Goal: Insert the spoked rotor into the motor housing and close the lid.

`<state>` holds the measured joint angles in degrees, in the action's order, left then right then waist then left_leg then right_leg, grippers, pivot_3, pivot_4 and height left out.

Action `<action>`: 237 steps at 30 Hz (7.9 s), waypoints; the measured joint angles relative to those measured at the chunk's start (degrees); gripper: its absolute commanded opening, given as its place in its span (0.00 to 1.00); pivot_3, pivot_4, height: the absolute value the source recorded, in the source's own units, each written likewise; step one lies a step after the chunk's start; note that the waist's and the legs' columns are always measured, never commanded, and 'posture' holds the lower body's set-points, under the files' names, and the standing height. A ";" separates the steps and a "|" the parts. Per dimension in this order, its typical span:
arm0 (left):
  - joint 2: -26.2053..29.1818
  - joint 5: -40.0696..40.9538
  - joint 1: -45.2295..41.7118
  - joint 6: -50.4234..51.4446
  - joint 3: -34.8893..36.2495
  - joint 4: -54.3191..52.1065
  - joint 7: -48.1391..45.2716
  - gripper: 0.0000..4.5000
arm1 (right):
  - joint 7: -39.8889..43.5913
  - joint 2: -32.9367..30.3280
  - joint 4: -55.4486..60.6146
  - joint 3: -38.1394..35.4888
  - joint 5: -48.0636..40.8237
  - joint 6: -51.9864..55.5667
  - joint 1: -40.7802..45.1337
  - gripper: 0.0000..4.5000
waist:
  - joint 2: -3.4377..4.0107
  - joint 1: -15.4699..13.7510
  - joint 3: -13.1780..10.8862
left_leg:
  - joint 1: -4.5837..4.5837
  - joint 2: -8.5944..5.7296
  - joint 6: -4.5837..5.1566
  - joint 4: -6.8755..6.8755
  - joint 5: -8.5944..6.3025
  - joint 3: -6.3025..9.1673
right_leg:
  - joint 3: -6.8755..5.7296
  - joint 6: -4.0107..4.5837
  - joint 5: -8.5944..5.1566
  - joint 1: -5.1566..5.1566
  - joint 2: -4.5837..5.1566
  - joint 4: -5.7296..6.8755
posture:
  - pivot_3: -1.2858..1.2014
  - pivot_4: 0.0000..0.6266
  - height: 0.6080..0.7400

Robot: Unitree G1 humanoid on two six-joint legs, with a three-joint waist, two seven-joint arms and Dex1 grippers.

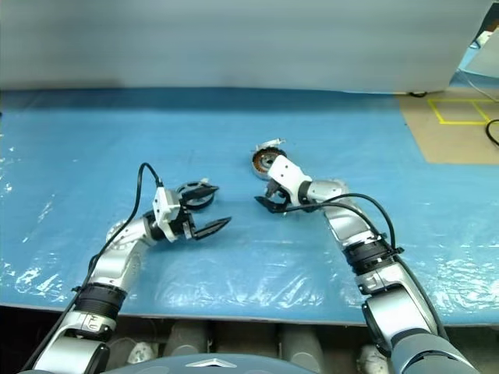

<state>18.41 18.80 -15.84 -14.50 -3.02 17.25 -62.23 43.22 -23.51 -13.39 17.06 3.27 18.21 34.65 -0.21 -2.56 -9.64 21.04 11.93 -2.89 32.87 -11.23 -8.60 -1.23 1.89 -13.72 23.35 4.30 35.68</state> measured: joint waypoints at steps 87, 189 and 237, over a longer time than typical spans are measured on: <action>-0.69 -1.35 -0.97 0.02 -1.90 0.31 1.29 1.00 | -5.31 1.83 6.69 -0.76 2.18 -0.26 -5.49 0.01 | 0.00 -0.15 0.00 | -0.03 -0.01 -0.17 -0.01 -0.10 -0.01 | 0.03 -0.01 0.01 -0.02 0.00 -0.01 | 0.52 0.24 1.00; -1.01 -3.34 -1.49 0.71 -3.63 0.97 2.52 1.00 | 15.68 -10.45 21.14 6.15 -1.68 1.32 -10.51 0.00 | 0.02 -0.71 0.01 | -0.08 0.05 -0.13 0.12 -0.11 -0.03 | 0.07 0.03 0.01 -0.02 -0.01 0.05 | 0.52 0.24 1.00; -0.98 -3.43 -1.48 1.08 -3.70 1.23 2.26 1.00 | 2.96 -6.55 9.74 2.87 6.37 -7.95 -6.76 0.01 | 0.02 -1.28 0.01 | -0.01 0.02 -0.14 0.11 -0.10 -0.02 | 0.04 0.02 0.02 -0.02 0.00 0.00 | 0.52 0.24 1.00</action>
<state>17.44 15.38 -17.32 -13.43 -6.72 18.48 -59.97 46.18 -30.06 -3.65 19.93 9.65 10.26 27.89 -0.19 -3.84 -9.63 21.02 11.96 -3.04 32.98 -11.33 -8.62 -1.18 1.91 -13.70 23.33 4.30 35.68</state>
